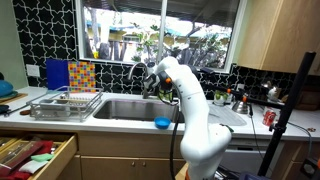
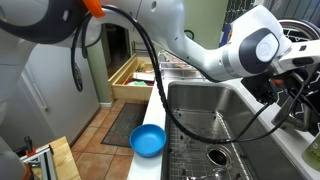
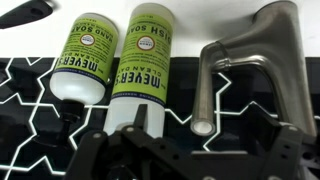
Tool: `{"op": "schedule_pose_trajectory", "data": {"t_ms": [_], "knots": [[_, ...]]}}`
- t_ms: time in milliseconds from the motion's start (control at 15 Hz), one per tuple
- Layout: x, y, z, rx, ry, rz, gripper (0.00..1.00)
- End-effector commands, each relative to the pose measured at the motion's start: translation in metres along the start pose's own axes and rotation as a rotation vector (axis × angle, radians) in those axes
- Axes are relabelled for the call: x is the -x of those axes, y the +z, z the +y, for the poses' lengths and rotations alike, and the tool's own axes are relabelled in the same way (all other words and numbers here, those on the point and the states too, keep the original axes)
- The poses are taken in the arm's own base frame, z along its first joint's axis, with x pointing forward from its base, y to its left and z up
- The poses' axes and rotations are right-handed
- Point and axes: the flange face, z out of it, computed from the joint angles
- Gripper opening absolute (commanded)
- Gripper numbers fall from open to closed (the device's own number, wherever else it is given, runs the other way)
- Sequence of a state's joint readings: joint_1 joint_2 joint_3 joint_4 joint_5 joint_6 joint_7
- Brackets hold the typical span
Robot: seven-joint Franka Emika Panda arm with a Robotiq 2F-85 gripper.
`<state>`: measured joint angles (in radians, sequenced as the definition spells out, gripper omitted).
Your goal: Open the tap, pick up the blue bowl and fetch some water, put the blue bowl back on the kitchen counter in front of the sink
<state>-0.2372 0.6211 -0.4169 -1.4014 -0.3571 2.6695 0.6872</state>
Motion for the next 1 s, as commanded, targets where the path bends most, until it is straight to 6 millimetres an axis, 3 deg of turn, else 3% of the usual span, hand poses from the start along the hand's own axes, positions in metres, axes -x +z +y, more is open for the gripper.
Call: {"op": "schedule_pose_trajectory", "data": {"t_ms": [0, 533, 933], "knots": [[-0.003, 0.01, -0.004, 0.061, 0.004, -0.005, 1.0], [-0.005, 0.0, -0.005, 0.168, 0.001, -0.03, 1.0], [0.0, 0.007, 0.003, 0.259, -0.034, -0.056, 1.0]]}}
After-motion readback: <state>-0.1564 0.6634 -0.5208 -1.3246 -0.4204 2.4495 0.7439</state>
